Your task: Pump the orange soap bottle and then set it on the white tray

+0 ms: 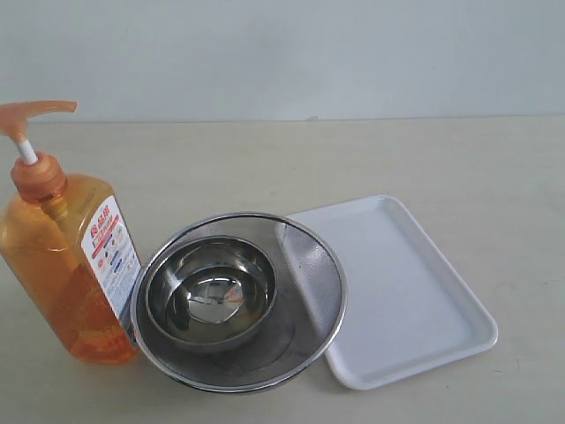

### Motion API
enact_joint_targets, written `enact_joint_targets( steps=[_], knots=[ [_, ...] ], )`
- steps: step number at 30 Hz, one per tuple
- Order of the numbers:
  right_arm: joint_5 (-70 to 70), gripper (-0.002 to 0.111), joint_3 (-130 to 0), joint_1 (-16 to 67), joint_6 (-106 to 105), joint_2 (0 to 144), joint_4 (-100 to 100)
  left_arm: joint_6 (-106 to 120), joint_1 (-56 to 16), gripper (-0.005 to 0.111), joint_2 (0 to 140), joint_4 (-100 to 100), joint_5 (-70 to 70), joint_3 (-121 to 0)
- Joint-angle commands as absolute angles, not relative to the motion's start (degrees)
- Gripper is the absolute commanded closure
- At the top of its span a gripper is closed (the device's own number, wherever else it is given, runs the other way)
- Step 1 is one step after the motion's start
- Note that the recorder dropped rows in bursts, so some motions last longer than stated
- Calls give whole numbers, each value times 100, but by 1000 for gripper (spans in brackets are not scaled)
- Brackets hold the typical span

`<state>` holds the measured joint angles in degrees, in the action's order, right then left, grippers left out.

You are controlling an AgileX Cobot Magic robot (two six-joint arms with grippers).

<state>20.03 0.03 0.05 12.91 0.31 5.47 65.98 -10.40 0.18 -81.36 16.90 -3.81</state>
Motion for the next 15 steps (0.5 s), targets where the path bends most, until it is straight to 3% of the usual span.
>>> enact_joint_targets(
  steps=[1,9,15],
  knots=[
    [1952,108,0,0,1290,0,576,6929,-1075,102,0,-8483,1847,-308],
    [1952,108,0,0,1290,0,576,7019,-1075,102,0,-8208,2055,-308],
    [1977,108,0,0,1290,0,576,4612,-1075,102,0,-6485,1553,-373]
  ],
)
